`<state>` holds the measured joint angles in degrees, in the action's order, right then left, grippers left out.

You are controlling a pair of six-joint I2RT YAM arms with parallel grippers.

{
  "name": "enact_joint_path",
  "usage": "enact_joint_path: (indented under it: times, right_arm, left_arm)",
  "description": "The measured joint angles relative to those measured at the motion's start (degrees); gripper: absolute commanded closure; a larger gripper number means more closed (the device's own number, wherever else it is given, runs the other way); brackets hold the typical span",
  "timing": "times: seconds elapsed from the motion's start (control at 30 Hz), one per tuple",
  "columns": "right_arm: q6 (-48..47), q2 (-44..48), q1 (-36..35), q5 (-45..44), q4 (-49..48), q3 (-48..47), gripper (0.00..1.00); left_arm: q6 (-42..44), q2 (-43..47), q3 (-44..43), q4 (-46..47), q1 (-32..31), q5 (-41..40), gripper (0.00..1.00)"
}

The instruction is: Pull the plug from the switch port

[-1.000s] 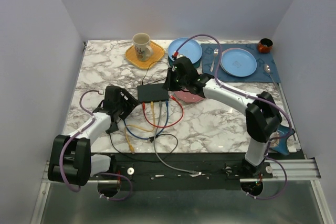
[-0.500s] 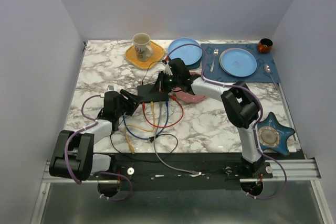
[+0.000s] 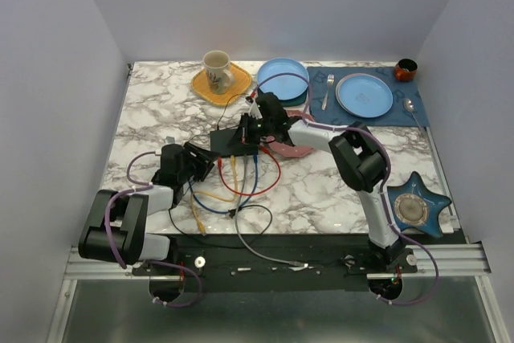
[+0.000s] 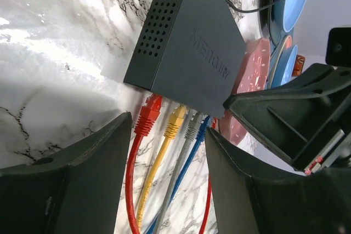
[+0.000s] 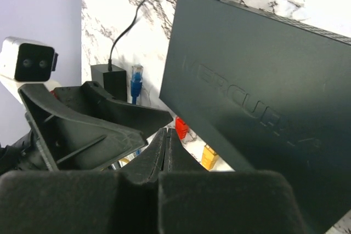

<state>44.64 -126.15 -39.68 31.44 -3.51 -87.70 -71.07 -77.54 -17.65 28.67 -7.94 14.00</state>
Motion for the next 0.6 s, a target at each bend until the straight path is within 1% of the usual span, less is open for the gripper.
enact_joint_path:
  times: [0.3, 0.37, 0.6]
  right_arm:
    - [1.9, -1.8, 0.0, 1.0, 0.0, -0.3, 0.99]
    - [2.3, -1.9, 0.0, 1.1, 0.0, -0.3, 0.99]
    - [4.9, -3.4, 0.0, 1.2, 0.0, -0.3, 0.99]
  left_arm:
    - [-0.9, -1.1, 2.1, 4.0, 0.0, 0.0, 0.37]
    - [-1.4, -2.1, 2.8, 5.4, 0.0, -0.1, 0.40]
    - [-3.2, -4.4, 4.6, 10.1, 0.0, -0.9, 0.42]
